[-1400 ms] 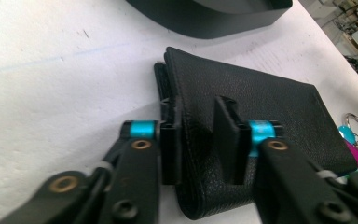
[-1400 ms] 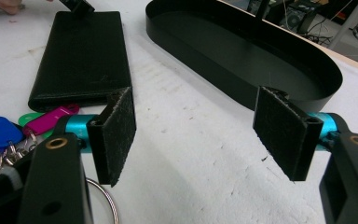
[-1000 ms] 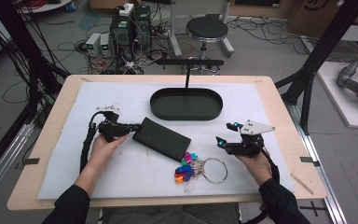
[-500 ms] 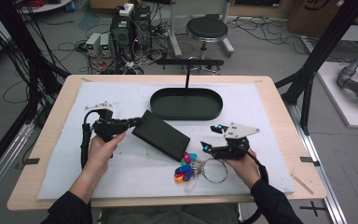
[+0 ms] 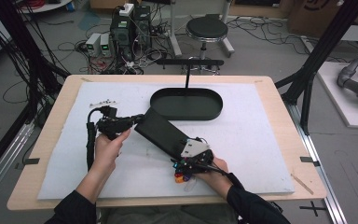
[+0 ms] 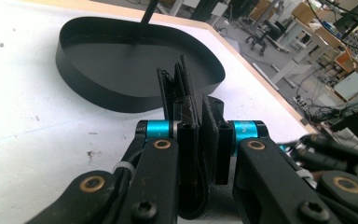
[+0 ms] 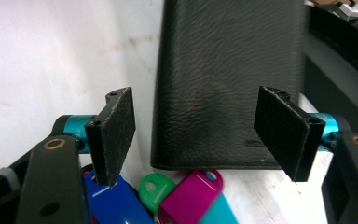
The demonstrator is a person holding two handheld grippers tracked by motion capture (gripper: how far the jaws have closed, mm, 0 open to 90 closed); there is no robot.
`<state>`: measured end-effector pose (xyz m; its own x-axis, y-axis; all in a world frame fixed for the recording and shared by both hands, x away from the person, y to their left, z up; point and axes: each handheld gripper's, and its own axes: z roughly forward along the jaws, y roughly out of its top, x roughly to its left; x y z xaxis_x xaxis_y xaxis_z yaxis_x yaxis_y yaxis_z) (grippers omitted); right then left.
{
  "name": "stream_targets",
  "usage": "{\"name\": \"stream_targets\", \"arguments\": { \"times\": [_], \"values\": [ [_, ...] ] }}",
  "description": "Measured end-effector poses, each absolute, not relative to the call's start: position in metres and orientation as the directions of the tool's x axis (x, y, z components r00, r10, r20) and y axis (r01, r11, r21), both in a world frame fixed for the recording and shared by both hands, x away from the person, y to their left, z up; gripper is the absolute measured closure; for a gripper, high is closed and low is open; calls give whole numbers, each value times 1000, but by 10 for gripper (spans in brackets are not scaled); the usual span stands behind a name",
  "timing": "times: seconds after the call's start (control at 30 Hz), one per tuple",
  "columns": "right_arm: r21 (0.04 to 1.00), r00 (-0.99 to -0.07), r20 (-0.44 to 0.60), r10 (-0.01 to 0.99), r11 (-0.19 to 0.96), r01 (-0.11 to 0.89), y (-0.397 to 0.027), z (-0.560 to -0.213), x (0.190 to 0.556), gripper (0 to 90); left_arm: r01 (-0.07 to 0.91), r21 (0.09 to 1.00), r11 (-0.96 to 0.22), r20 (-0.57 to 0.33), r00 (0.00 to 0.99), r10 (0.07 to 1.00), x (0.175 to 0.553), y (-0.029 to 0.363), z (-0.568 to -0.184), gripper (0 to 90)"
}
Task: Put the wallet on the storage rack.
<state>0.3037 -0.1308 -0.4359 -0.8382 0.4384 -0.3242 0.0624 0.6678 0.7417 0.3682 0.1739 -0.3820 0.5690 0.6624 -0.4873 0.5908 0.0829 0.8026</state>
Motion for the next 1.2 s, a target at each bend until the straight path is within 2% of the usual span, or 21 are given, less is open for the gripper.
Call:
{"name": "stream_targets", "arguments": {
  "times": [0.07, 0.1, 0.23, 0.3, 0.33, 0.37, 0.5, 0.67, 0.77, 0.9, 1.03, 1.2],
  "values": [
    [716, -834, -347, 429, 696, 60, -124, -440, 303, 302, 598, 797, 86, -493, 562, 664, 369, 174, -382, 845],
    [688, -818, -389, 423, 725, 48, -120, -444, 302, 387, 599, 796, 88, -496, 560, 664, 369, 175, -383, 845],
    [666, -806, -412, 425, 744, 52, -120, -446, 303, 447, 605, 790, 94, -503, 554, 663, 369, 175, -383, 845],
    [663, -806, -415, 422, 747, 50, -121, -445, 303, 510, 607, 789, 96, -505, 551, 664, 369, 176, -384, 845],
    [659, -812, -411, 415, 750, 50, -122, -443, 302, 628, 607, 789, 98, -505, 549, 666, 369, 177, -385, 844],
    [659, -812, -411, 415, 750, 50, -122, -443, 302, 628, 610, 786, 100, -507, 545, 668, 369, 178, -386, 844],
    [669, -830, -388, 400, 742, 45, -129, -438, 305, 793, 622, 776, 104, -515, 530, 673, 370, 183, -393, 838],
    [708, -842, -351, 410, 705, 48, -140, -427, 311, 821, 595, 797, 103, -493, 542, 681, 369, 189, -393, 797],
    [735, -855, -309, 417, 675, 64, -150, -417, 317, 823, 563, 819, 112, -483, 570, 665, 368, 193, -391, 712],
    [758, -875, -262, 406, 649, 74, -162, -405, 327, 825, 478, 870, 117, -431, 625, 651, 363, 199, -386, 655],
    [781, -894, -212, 394, 618, 88, -173, -396, 334, 825, 328, 943, 55, -286, 718, 634, 357, 202, -380, 563],
    [790, -917, -163, 365, 604, 100, -183, -389, 342, 826, 190, 981, -41, -131, 803, 581, 352, 203, -379, 458]
  ]
}}
